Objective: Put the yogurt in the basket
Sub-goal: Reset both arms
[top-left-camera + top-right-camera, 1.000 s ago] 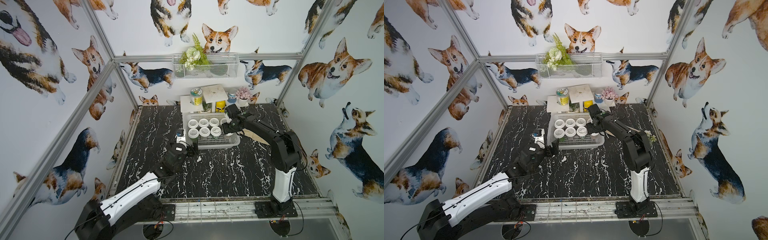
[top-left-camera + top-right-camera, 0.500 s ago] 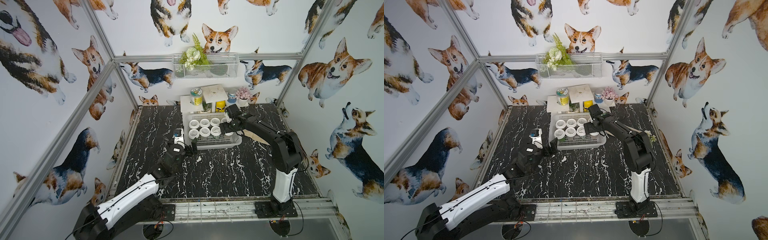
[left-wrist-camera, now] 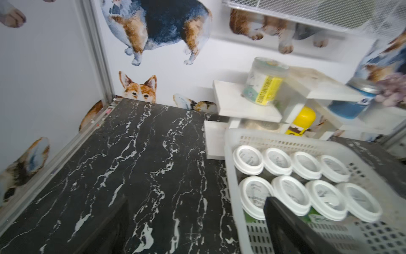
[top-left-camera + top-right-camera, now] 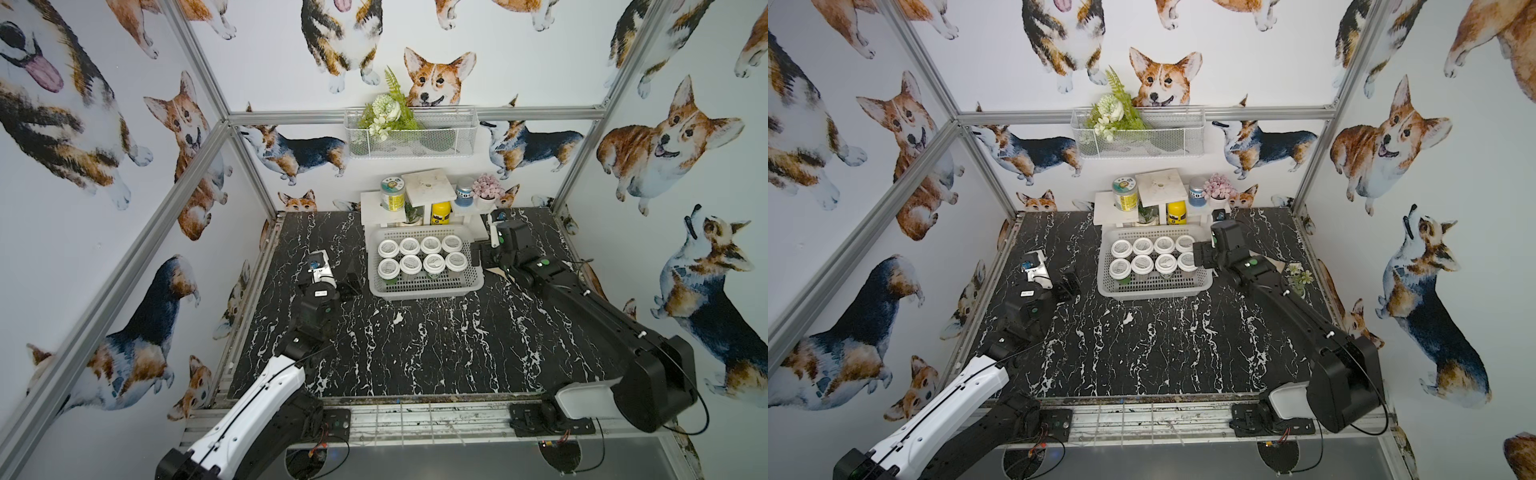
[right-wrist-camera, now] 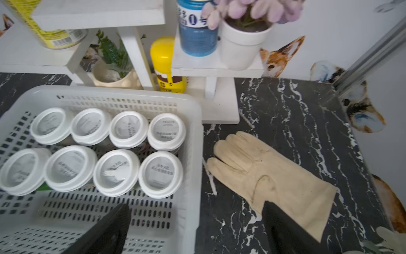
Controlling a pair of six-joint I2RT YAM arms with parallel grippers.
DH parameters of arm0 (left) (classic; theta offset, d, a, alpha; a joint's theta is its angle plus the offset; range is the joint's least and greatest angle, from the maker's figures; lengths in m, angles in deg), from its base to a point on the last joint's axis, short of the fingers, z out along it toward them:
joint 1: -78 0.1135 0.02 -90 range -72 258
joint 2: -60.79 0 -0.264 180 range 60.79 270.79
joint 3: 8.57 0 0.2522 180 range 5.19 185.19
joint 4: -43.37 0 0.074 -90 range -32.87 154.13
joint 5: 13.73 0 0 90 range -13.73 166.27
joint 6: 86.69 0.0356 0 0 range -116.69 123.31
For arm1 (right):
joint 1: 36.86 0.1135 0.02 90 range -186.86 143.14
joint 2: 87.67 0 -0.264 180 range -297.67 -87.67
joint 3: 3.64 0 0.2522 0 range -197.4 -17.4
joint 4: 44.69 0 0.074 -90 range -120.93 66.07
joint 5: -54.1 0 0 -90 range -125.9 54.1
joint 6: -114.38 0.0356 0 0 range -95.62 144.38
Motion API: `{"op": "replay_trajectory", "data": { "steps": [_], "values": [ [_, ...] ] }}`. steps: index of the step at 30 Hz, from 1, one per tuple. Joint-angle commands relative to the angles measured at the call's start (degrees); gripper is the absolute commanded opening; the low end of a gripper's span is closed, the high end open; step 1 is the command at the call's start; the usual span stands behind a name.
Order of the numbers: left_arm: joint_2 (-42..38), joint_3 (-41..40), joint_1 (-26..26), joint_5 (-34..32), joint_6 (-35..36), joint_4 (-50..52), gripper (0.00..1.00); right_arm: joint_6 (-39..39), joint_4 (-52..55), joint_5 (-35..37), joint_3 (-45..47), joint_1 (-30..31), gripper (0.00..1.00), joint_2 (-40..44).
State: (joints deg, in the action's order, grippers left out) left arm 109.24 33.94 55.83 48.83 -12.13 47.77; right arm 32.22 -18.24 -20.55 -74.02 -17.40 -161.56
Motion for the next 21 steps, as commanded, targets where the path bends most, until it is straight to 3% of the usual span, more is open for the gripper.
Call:
{"op": "replay_trajectory", "data": {
  "steps": [1,3,7,13,15,18,20,21],
  "values": [
    [-0.4,-7.3,0.5,-5.3,11.2,-15.6,1.00,-4.4,-19.5,4.3,12.0,-2.4,0.99,5.4],
    [-1.9,-14.6,1.4,-6.5,14.4,-27.5,0.99,-4.0,-27.0,3.7,19.3,-5.2,0.99,8.1],
    [-1.3,-16.1,7.5,-4.8,12.6,-25.5,0.99,-4.3,-35.7,0.8,27.3,-10.7,1.00,8.4],
    [13.2,-21.8,10.5,-4.2,11.6,-41.6,0.99,-1.7,-56.1,-3.1,40.4,-15.1,1.00,6.3],
    [19.2,-22.9,12.6,-1.8,11.5,-50.6,1.00,-3.2,-63.9,-4.9,43.6,-16.2,0.98,4.8],
    [25.6,-21.9,18.2,7.5,9.3,-58.4,1.00,-4.3,-68.7,-4.4,44.9,-17.3,0.99,2.1],
    [26.6,-18.4,20.2,10.0,8.6,-51.9,1.00,-4.9,-74.3,-3.2,46.4,-17.5,0.99,-0.4],
    [28.6,-18.1,20.3,10.7,11.0,-55.0,1.00,-5.1,-76.9,-3.1,47.2,-17.6,1.00,-2.0]
  ]
}}
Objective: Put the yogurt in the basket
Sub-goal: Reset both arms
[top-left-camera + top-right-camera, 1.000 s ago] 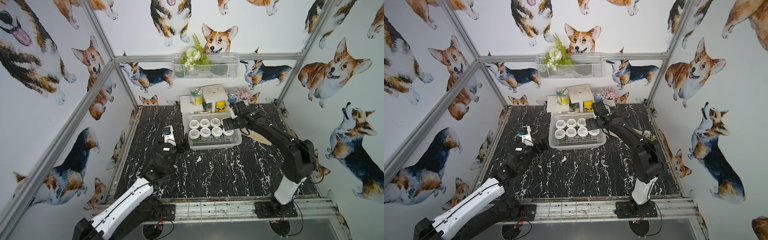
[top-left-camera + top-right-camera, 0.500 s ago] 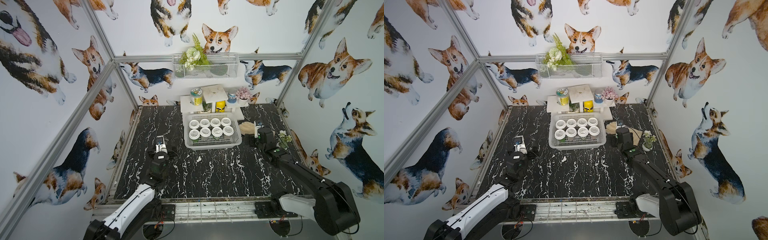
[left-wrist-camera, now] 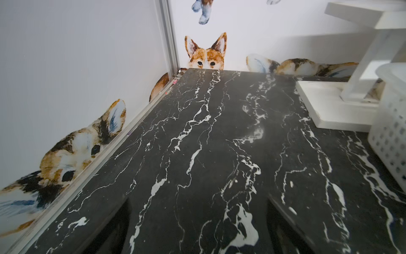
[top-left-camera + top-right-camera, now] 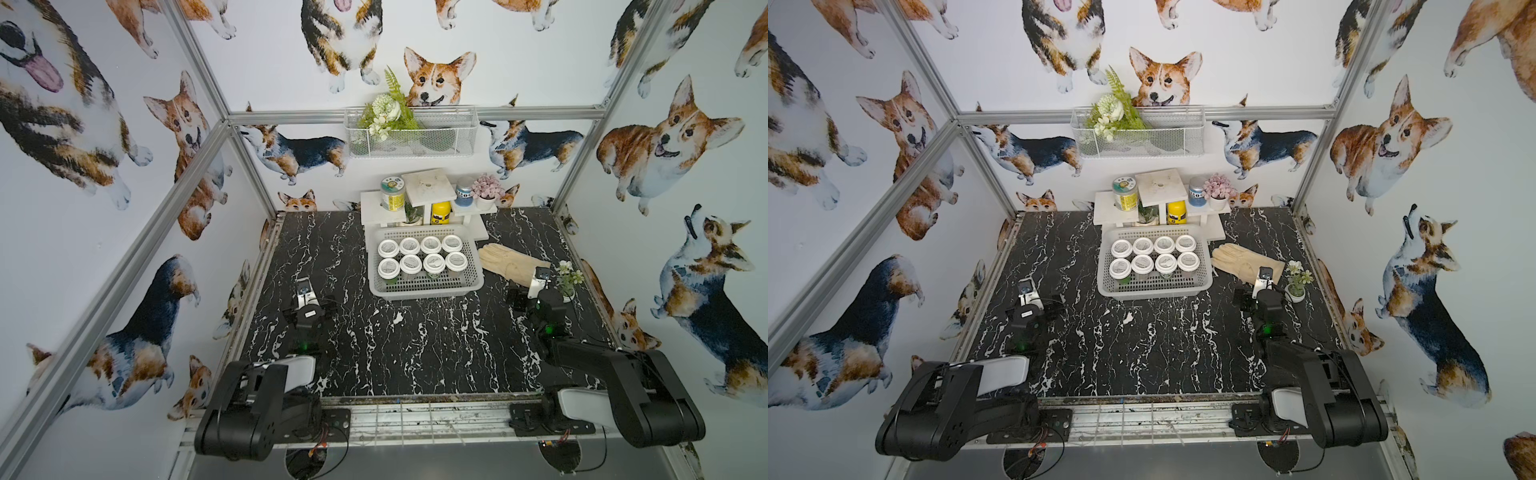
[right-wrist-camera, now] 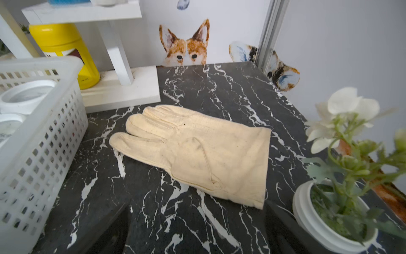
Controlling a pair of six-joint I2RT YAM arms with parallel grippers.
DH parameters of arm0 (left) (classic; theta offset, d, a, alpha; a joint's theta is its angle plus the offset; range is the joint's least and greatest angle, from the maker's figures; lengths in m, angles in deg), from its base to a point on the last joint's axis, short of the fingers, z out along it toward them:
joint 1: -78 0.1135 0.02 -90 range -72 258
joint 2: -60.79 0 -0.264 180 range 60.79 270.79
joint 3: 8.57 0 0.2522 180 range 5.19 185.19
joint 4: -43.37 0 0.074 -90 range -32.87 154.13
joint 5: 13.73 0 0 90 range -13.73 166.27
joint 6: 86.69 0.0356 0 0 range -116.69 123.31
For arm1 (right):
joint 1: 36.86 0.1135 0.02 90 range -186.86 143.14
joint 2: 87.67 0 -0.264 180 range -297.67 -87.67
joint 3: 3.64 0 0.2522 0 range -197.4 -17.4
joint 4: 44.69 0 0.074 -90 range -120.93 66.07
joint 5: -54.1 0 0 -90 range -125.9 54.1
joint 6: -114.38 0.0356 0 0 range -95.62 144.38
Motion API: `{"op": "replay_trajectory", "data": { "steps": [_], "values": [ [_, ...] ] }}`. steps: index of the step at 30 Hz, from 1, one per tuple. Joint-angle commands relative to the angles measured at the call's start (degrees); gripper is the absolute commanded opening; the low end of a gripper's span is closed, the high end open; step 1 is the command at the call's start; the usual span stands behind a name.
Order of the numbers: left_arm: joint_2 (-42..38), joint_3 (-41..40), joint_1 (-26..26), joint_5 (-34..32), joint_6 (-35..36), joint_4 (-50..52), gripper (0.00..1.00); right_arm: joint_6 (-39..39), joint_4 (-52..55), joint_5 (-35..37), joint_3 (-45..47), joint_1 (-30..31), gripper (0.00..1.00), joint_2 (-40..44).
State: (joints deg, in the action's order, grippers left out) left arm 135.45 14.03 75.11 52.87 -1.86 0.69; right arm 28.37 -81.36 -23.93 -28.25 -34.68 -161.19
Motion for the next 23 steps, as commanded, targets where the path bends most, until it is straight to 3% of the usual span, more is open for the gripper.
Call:
{"op": "replay_trajectory", "data": {
  "steps": [1,4,5,6,8,9,23],
  "values": [
    [3.3,1.7,0.9,8.4,1.8,-8.8,1.00,-1.6,-16.4,0.1,1.8,-0.4,0.99,-4.3],
    [16.4,-1.5,1.4,8.6,3.1,-29.7,1.00,-1.9,-21.9,-2.4,2.3,-0.8,1.00,-8.9],
    [16.5,-1.4,1.7,9.4,3.1,-29.6,1.00,-1.5,-17.3,-2.9,1.3,-1.1,1.00,-7.3],
    [12.6,0.7,2.0,10.5,1.6,-19.1,1.00,-1.6,-18.9,-2.8,1.8,-1.1,0.99,-7.5],
    [15.8,1.8,2.1,12.7,3.7,-22.8,1.00,-1.8,-22.0,-2.8,2.5,-1.1,0.99,-8.8],
    [14.6,2.3,2.1,14.1,3.6,-19.4,1.00,-1.6,-20.4,-2.8,2.3,-1.1,0.99,-8.2],
    [15.1,5.7,1.9,15.1,4.2,-13.6,1.00,-2.1,-21.4,-5.4,2.5,-1.4,0.99,-9.2]
  ]
}}
